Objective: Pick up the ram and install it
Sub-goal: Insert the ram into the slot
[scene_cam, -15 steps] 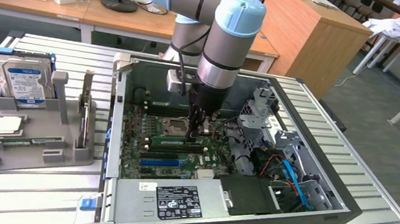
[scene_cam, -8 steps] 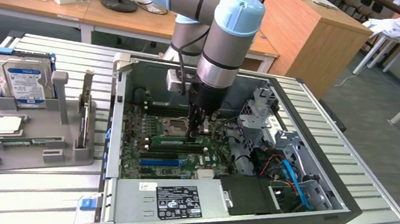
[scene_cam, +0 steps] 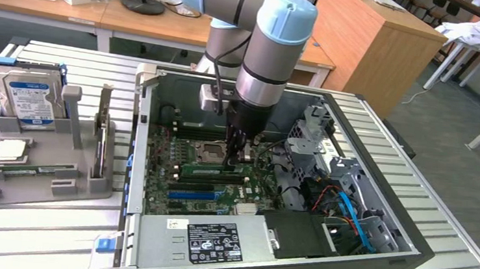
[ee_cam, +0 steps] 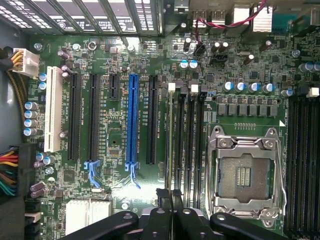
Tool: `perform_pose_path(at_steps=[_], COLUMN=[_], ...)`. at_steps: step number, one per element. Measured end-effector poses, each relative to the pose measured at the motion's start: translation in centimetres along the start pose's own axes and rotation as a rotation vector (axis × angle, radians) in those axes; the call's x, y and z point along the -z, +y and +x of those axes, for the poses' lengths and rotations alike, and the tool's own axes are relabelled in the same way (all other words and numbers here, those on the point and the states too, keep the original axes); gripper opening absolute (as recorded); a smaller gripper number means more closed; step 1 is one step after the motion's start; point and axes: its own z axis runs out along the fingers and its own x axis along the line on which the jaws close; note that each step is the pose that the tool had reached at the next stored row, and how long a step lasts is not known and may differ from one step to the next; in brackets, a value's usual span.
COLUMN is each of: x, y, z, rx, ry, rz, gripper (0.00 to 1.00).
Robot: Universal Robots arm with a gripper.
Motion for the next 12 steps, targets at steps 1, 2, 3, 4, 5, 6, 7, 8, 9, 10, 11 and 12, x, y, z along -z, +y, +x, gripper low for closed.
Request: perform_pose_path(at_steps=[1, 2, 3, 4, 5, 6, 7, 8, 9, 10, 11, 12], x=[0.0, 0.0, 0.0, -0.01, -0.03, -0.05, -0.05, -0.06, -0.06, -0.06, -0.08, -0.09], y=[0.0, 0.0, 0.0, 0.0, -0.01, -0.02, -0.01, -0.01, -0.01, 0.0, 0.0, 0.0], z=[0.0, 0.0, 0.0, 0.0, -0.03, -0.05, -0.07, -0.07, -0.07, -0.07, -0.07, -0.07], rx=[0.0, 0.0, 0.0, 0.0, 0.0, 0.0, 0.0, 0.0, -0.001, -0.002, -0.005, -0.007], ry=[0.0, 0.0001, 0.0, 0.0, -0.0003, -0.0005, -0.0002, -0.0001, 0.0001, 0.0002, -0.0001, -0.0001], rz=[0.0, 0.0, 0.0, 0.0, 0.0002, 0.0002, 0.0001, 0.0001, -0.0001, -0.0002, -0.0003, -0.0008], gripper=[0.12, 0.12, 0.12, 0.12, 0.12, 0.12, 0.12, 0.12, 0.12, 0.12, 0.12, 0.12])
